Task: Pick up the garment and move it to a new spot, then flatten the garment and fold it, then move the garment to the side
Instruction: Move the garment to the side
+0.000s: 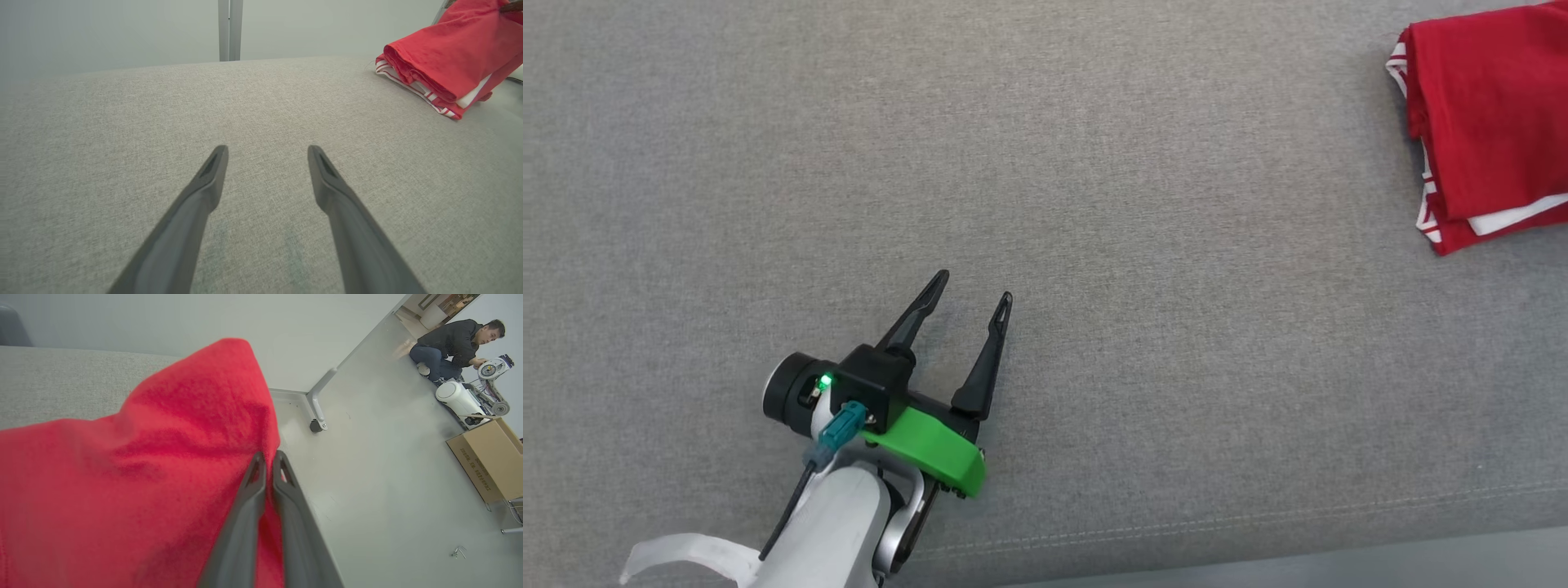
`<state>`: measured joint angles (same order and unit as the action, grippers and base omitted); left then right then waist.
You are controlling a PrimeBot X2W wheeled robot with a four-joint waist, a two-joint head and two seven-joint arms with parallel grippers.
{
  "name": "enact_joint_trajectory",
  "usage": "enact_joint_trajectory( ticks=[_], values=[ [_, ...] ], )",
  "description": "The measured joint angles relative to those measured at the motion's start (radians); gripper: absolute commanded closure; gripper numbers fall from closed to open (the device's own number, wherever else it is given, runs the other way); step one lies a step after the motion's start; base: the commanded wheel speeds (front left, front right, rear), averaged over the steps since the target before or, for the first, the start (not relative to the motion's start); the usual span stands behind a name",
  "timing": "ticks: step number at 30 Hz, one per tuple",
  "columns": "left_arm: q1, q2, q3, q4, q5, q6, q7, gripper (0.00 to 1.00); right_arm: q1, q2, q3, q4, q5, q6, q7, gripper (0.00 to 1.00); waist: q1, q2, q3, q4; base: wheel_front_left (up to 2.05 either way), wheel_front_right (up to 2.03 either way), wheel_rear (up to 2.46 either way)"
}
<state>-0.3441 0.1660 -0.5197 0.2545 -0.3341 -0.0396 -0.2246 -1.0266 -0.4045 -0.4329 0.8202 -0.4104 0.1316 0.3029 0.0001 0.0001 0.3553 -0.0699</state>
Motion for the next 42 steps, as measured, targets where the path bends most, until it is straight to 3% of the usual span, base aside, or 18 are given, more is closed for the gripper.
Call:
enact_joint_trajectory(
  ticks=[1,2,3,11,21,29,36,42],
  values=[
    [-0.001,0.002,-0.003,-0.005,0.004,0.0,0.004,0.0,0.004,-0.001,-0.022,0.0,-0.024,0.0,0.0,0.87,0.0,0.0,0.003,0.007,0.0,0.0,0.0],
    [-0.003,0.005,-0.007,-0.01,0.008,0.0,0.004,0.0,0.011,0.001,-0.042,-0.007,-0.049,0.0,-0.002,0.23,0.0,0.0,0.007,0.014,0.0,0.0,0.0],
    [-0.007,0.007,-0.011,-0.014,0.014,0.0,0.004,0.0,0.018,0.004,-0.063,-0.014,-0.068,0.0,-0.008,0.0,0.0,0.0,0.011,0.021,0.0,0.0,0.0],
    [-0.028,0.023,-0.016,-0.04,0.04,0.023,-0.001,0.0,0.03,0.064,-0.147,0.001,-0.159,0.0,-0.079,0.0,0.0,-0.0001,0.023,0.049,0.0,0.0,0.0],
    [0.007,-0.002,0.066,-0.042,-0.07,0.052,-0.002,0.0,0.065,0.154,-0.149,0.031,-0.157,0.0,-0.245,0.0,-0.0001,0.0,-0.043,0.031,0.0,0.0,0.0],
    [0.066,0.0,0.142,-0.008,-0.129,0.115,-0.001,0.0,0.15,0.275,-0.171,0.054,0.026,0.0,-0.47,0.0,-0.0001,0.0,-0.134,0.03,0.0,0.0,0.0],
    [0.143,0.025,0.23,0.002,-0.19,0.178,0.01,0.0,0.261,0.336,-0.044,0.055,0.228,0.0,-0.546,0.0,-0.0001,0.0,-0.232,0.041,0.0,0.0,0.0],
    [0.211,0.04,0.304,-0.005,-0.261,0.196,0.009,0.0,0.399,0.353,0.098,-0.056,0.433,0.0,-0.56,0.0,-0.0001,0.0,-0.309,0.053,0.0,0.0,0.0]
  ],
)
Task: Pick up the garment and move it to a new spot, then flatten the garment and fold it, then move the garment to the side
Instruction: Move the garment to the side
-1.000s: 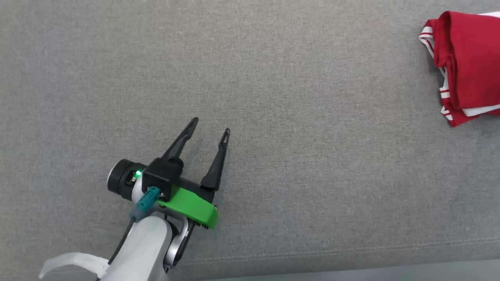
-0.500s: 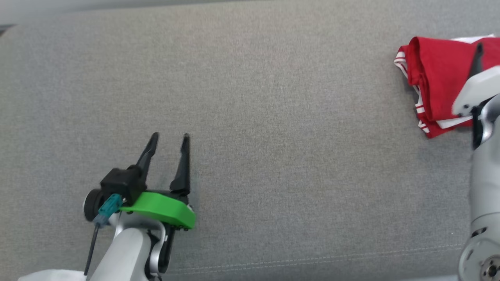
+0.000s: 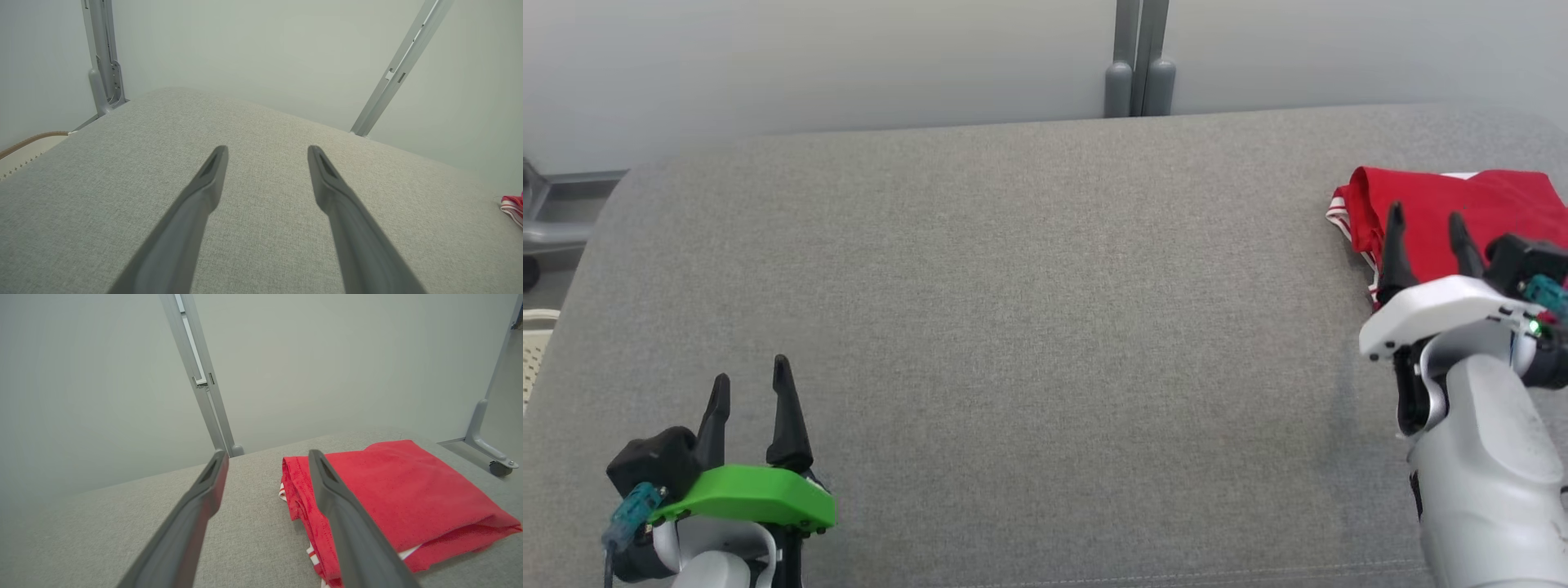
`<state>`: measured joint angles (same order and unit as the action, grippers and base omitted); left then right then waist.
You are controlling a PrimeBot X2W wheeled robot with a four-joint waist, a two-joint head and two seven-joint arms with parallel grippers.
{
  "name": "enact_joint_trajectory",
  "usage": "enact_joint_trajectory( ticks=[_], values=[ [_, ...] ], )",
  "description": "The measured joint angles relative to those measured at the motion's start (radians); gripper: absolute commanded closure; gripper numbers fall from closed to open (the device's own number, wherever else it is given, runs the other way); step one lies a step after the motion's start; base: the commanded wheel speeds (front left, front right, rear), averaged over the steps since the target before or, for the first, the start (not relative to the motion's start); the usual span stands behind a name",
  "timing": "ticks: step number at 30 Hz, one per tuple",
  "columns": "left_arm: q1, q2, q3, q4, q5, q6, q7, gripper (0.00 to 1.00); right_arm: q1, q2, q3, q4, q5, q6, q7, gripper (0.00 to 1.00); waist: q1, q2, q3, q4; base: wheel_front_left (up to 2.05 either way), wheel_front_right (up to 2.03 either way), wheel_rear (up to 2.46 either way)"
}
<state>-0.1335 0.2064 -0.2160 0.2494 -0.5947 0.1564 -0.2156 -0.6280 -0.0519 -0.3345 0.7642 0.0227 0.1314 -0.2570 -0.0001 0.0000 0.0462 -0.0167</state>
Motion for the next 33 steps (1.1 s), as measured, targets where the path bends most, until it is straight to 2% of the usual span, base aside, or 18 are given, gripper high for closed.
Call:
enact_joint_trajectory(
  ticks=[1,5,11,15,20,28,31,33],
  values=[
    [0.017,0.002,0.015,-0.01,-0.025,-0.029,-0.01,0.0,0.062,0.0,0.057,-0.037,0.09,0.0,0.0,0.0,0.0,0.0,-0.022,0.006,0.0,0.0,0.0],
    [0.054,0.0,0.039,-0.026,-0.063,-0.095,-0.032,0.0,0.182,0.003,0.164,-0.136,0.272,-0.001,0.0,0.0,0.0,0.0,-0.056,0.023,0.0,0.0,0.0],
    [0.114,0.006,0.05,-0.022,-0.053,-0.159,-0.042,0.0,0.353,0.003,0.282,-0.329,0.381,-0.001,0.0,0.0,0.0,0.0,-0.088,0.048,0.0,0.0,0.0],
    [0.148,0.012,0.048,-0.001,-0.023,-0.174,-0.044,0.0,0.445,0.004,0.313,-0.434,0.353,-0.001,-0.002,0.0,0.0,0.0,-0.1,0.056,0.0,0.0,0.0],
    [0.178,0.01,0.053,0.012,0.012,-0.193,-0.046,0.0,0.529,0.003,0.314,-0.49,0.3,-0.001,-0.003,0.0,0.0,0.0,-0.107,0.056,0.0,0.0,0.0],
    [0.22,-0.01,0.078,0.017,0.089,-0.19,-0.047,0.0,0.585,0.002,0.304,-0.5,0.192,-0.001,-0.004,0.0,0.0,0.0,-0.114,0.044,0.0,0.0,0.0],
    [0.235,-0.014,0.082,0.021,0.112,-0.177,-0.047,0.0,0.601,0.002,0.305,-0.495,0.118,-0.001,-0.001,0.0,0.0,0.0,-0.118,0.04,0.0,0.0,0.0],
    [0.241,-0.025,0.092,0.02,0.112,-0.173,-0.047,0.0,0.61,0.003,0.303,-0.489,0.107,-0.001,-0.001,0.0,0.0,0.0,-0.119,0.039,0.0,0.0,0.0]
  ],
)
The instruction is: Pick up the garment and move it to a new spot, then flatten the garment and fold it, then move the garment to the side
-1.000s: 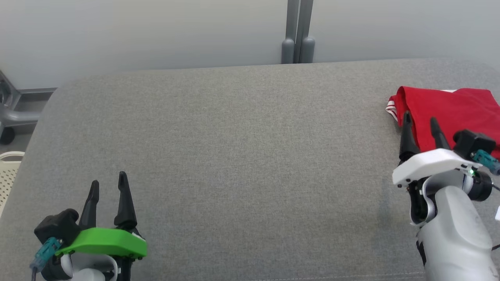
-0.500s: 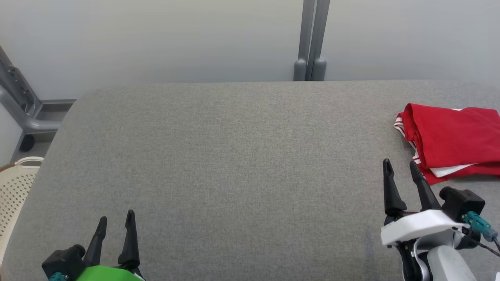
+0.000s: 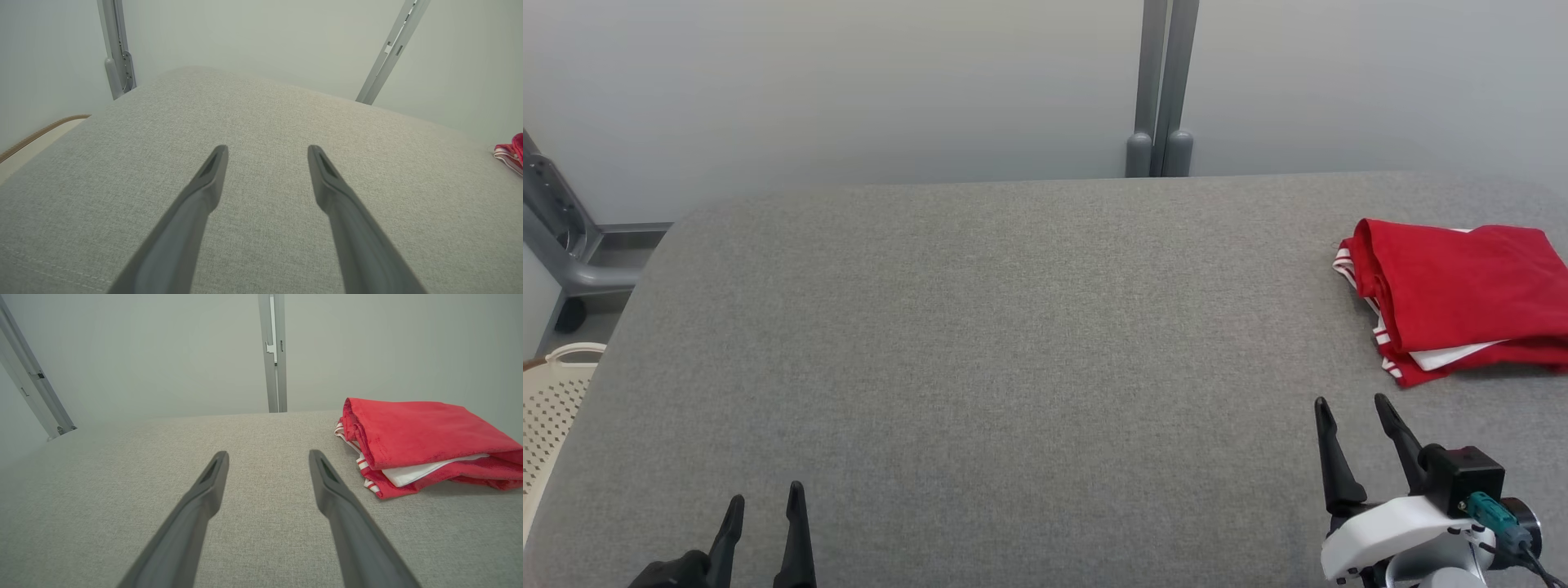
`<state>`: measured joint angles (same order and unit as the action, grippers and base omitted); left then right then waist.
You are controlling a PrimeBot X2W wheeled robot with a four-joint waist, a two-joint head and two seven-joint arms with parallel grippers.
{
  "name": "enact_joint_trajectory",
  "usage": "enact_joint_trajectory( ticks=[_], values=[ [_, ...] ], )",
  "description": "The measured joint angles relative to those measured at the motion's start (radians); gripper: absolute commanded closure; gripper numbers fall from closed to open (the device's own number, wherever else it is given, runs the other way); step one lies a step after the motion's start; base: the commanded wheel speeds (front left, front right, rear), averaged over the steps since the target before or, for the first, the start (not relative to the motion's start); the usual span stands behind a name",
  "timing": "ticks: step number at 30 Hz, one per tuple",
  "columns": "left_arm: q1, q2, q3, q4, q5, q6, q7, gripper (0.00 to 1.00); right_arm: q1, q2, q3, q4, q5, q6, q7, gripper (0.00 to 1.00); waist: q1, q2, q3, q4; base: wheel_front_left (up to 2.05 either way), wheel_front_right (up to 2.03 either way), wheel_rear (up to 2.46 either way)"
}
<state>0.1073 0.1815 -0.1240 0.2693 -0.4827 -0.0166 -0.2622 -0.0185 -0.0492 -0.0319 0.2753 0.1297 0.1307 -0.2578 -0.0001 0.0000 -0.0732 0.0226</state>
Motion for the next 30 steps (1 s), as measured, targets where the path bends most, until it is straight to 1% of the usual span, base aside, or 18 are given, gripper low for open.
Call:
enact_joint_trajectory(
  ticks=[11,13,30],
  values=[
    [-0.006,0.004,0.008,0.01,0.007,-0.012,0.0,0.0,0.014,0.0,0.014,0.051,0.026,0.0,-0.001,0.0,0.0,0.0,0.004,-0.005,0.0,0.0,0.0],
    [-0.01,0.004,0.006,0.014,0.007,-0.018,0.0,0.0,0.012,0.0,0.016,0.055,0.025,0.0,-0.001,0.0,0.0,0.0,0.005,-0.008,0.0,0.0,0.0],
    [-0.036,0.006,0.0,0.043,-0.004,-0.02,0.0,0.0,0.001,0.0,0.029,0.065,0.025,0.0,-0.004,0.0,0.0,0.0,0.033,-0.001,0.0,0.0,0.0]
  ],
)
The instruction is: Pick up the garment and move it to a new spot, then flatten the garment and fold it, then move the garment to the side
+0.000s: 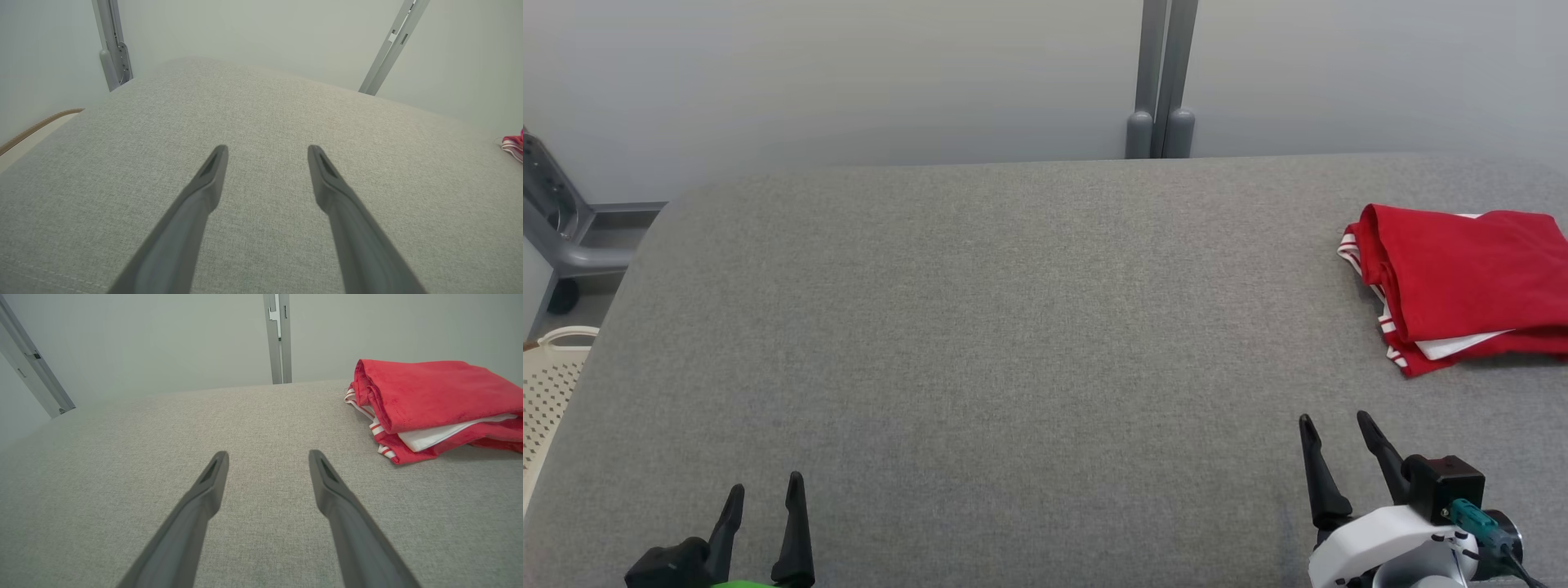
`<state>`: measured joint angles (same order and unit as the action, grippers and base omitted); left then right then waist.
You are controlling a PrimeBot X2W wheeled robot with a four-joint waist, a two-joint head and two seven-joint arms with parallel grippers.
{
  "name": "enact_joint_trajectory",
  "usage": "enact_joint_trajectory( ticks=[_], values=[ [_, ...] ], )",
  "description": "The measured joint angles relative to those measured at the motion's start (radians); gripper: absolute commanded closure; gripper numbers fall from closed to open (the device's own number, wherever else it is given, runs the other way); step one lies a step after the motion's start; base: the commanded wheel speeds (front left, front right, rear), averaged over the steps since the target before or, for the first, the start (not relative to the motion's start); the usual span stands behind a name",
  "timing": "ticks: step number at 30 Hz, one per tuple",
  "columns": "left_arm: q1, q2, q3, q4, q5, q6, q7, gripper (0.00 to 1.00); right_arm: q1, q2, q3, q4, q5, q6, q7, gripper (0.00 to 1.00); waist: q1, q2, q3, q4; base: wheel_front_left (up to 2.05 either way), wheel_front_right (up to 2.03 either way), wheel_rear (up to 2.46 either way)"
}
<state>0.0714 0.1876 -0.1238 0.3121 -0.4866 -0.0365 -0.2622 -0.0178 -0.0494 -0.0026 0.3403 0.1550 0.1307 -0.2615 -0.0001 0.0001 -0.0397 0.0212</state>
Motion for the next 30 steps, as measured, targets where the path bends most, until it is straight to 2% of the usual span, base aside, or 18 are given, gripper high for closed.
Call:
enact_joint_trajectory(
  ticks=[20,21,27,30],
  values=[
    [-0.02,-0.002,0.001,0.016,-0.004,-0.013,0.0,0.0,-0.008,0.0,0.001,0.0,0.003,0.0,0.0,0.0,0.0,0.0,0.024,0.011,0.0,0.0,0.0],
    [-0.019,-0.005,0.002,0.019,-0.008,-0.016,0.0,1.0,-0.007,0.0,0.002,0.002,0.003,0.0,0.0,1.0,0.0,0.0,0.024,0.011,0.0,0.0,0.0],
    [0.009,-0.028,-0.009,0.065,-0.015,-0.016,0.009,1.0,0.026,0.008,0.002,0.051,0.008,0.0,0.009,1.0,0.0001,0.0,0.024,0.011,0.0,0.0,0.0],
    [0.009,-0.035,-0.002,0.066,-0.07,-0.016,0.032,1.0,0.029,0.009,-0.008,0.049,0.081,0.0,0.031,1.0,0.0,0.0,0.025,0.01,0.0,0.0,0.0]
  ],
)
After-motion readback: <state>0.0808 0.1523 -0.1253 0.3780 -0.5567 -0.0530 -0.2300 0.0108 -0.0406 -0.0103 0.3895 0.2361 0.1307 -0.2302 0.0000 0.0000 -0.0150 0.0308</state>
